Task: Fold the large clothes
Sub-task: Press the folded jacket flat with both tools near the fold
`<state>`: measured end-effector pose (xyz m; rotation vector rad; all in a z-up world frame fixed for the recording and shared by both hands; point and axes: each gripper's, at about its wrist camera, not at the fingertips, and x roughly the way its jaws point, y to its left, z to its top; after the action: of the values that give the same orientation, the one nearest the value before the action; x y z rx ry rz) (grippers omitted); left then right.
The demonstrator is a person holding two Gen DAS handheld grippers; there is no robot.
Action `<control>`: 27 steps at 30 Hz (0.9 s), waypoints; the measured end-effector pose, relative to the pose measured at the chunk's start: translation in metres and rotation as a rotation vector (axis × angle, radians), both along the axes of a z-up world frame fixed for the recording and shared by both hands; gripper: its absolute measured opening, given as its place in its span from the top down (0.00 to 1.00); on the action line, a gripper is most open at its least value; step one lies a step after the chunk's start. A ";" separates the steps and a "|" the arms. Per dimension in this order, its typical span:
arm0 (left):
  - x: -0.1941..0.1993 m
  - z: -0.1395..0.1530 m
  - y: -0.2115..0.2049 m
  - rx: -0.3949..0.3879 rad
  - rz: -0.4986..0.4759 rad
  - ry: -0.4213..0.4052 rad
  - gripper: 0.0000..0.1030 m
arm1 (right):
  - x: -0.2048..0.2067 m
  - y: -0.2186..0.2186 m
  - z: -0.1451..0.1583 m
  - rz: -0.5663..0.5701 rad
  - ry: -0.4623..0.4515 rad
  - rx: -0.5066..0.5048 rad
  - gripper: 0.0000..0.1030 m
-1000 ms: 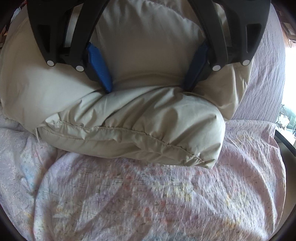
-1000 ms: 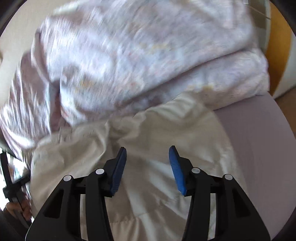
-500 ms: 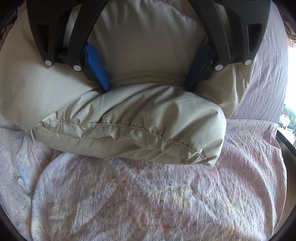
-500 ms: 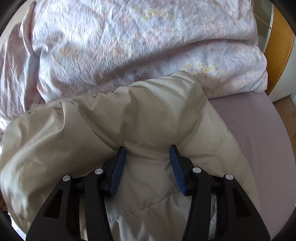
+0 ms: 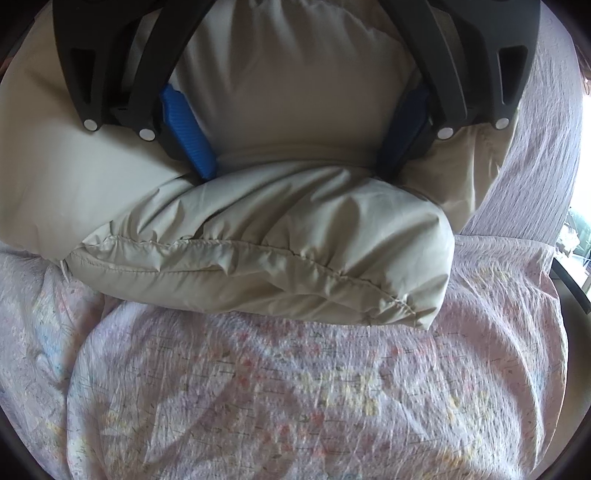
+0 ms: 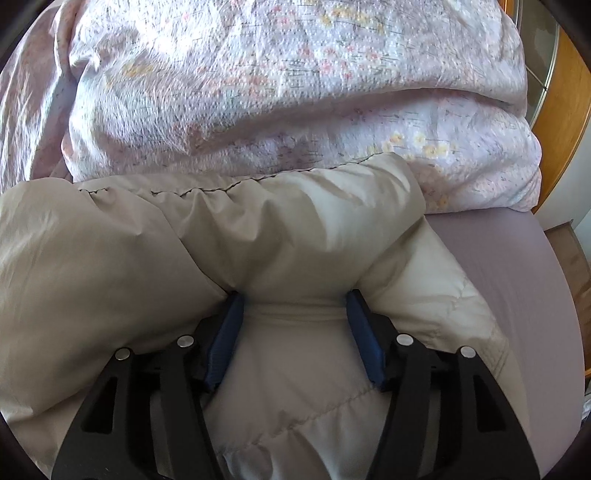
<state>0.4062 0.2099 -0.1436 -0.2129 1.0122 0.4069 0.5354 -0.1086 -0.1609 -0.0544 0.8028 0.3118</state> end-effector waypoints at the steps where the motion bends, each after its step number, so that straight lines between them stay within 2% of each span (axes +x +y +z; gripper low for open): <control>1: 0.000 -0.001 0.001 0.001 0.000 -0.007 0.12 | 0.007 0.001 -0.001 0.001 -0.002 -0.001 0.41; 10: -0.001 -0.003 0.005 0.010 -0.002 -0.057 0.09 | -0.001 0.009 -0.014 -0.001 -0.042 -0.002 0.40; 27: -0.004 -0.015 0.005 0.025 -0.004 -0.093 0.06 | -0.012 0.017 -0.017 -0.014 -0.080 -0.016 0.38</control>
<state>0.4022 0.2151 -0.1587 -0.2058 0.9155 0.4023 0.5230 -0.0917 -0.1783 -0.0755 0.7258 0.2885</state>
